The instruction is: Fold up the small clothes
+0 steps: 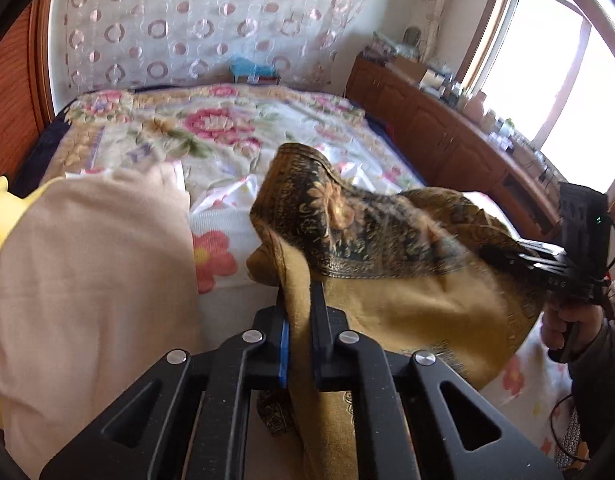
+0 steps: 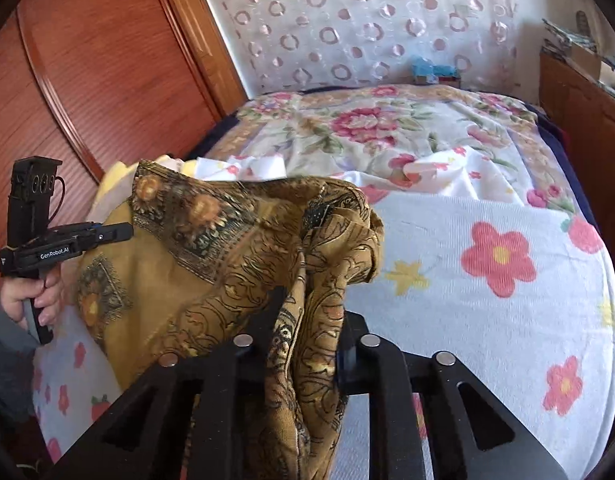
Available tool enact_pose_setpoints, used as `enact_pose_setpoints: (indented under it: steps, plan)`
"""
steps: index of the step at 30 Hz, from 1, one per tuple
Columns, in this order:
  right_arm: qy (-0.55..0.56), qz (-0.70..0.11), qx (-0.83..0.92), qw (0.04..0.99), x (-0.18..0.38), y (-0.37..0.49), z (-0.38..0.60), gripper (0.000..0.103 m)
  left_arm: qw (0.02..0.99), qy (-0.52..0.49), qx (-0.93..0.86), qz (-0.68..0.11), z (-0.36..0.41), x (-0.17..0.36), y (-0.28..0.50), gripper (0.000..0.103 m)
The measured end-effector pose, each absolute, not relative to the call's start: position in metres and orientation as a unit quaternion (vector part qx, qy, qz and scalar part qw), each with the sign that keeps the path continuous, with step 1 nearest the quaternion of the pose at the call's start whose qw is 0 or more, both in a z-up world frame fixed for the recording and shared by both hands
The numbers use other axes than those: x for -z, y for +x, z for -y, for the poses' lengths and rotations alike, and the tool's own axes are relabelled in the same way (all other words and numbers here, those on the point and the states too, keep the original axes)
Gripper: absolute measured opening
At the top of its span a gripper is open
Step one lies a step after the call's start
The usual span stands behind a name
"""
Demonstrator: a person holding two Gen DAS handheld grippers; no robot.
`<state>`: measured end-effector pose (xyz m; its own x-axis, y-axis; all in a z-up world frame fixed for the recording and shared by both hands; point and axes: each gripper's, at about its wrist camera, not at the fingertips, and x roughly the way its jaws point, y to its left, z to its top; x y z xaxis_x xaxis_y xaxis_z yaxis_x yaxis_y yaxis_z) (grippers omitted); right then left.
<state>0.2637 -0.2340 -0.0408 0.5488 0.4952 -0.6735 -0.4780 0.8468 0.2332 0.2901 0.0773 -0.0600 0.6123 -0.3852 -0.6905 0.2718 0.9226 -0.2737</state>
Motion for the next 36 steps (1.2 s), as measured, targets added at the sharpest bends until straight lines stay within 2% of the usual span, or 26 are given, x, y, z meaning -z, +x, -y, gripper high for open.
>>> enact_pose_setpoints:
  steps: [8, 13, 23, 31, 36]
  plan:
    - [-0.041, -0.298, -0.313, 0.901, -0.012, 0.245, 0.215, 0.015, 0.936, -0.108, 0.153, -0.297, -0.109, 0.006, 0.229, 0.009]
    - [-0.094, -0.258, -0.354, 0.894, -0.049, 0.255, 0.171, 0.015, 0.957, -0.123, 0.080, -0.251, -0.148, -0.003, 0.199, 0.009]
    - [-0.236, -0.220, -0.417, 0.850, -0.081, 0.301, 0.036, 0.015, 0.951, -0.169, 0.004, -0.260, -0.186, 0.044, 0.167, 0.009]
    - [-0.315, -0.209, -0.451, 0.809, -0.072, 0.334, -0.065, 0.015, 0.946, -0.178, -0.018, -0.271, -0.193, 0.070, 0.149, 0.009]
    - [-0.311, -0.224, -0.454, 0.805, -0.056, 0.356, -0.099, 0.019, 0.941, -0.173, -0.041, -0.289, -0.201, 0.079, 0.149, 0.009]
